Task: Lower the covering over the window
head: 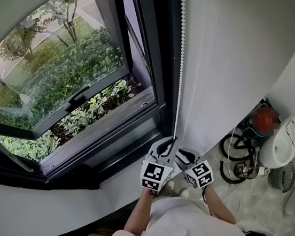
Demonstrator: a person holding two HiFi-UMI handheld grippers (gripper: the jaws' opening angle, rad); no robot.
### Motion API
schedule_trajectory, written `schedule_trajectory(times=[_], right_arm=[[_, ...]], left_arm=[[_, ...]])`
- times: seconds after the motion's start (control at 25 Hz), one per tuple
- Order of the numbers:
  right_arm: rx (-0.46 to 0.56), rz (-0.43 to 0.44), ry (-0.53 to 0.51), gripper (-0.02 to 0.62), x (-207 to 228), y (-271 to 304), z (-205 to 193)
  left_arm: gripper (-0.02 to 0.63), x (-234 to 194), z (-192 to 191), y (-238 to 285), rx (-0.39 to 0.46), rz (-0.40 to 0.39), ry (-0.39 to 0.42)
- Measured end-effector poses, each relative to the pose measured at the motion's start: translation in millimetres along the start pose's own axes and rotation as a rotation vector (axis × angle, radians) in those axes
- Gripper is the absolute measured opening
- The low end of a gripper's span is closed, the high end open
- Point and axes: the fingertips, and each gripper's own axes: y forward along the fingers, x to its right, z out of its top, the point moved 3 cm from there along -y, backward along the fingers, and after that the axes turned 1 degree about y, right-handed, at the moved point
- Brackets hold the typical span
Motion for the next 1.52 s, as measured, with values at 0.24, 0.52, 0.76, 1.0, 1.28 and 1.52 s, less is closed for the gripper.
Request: schedule_trajectory(times=[0.24,0.52,0.76,1.0,1.28,1.52], right_arm=[[0.221,-0.05,-0.033,0.129,7,-48,94],[0.423,-0.029,-0.172,0.129,-11,-89,200],[0.516,0.001,-0.242,0.129,-29,-103,250],[0.578,0.015,-0.287,0.115,-37,-106,286],[0.631,0.013,-0.241,0.011,-37,-95,296],[0.614,0.018,-0.183,0.003,-30,-83,279]], left_arm=[[0.018,-2,0,0,0.013,0.011,0.008],[0.018,-3,1,-1,0.018,0.014,0.006],[0.018,0,1,-1,0.021,0.009,0.015],[0.018,4,1,0,0.021,-0.006,0.025],[0.018,8,0,1,0.026,-0.022,0.032],[0.018,4,-20,0,-0.021,-0.016,0.033]])
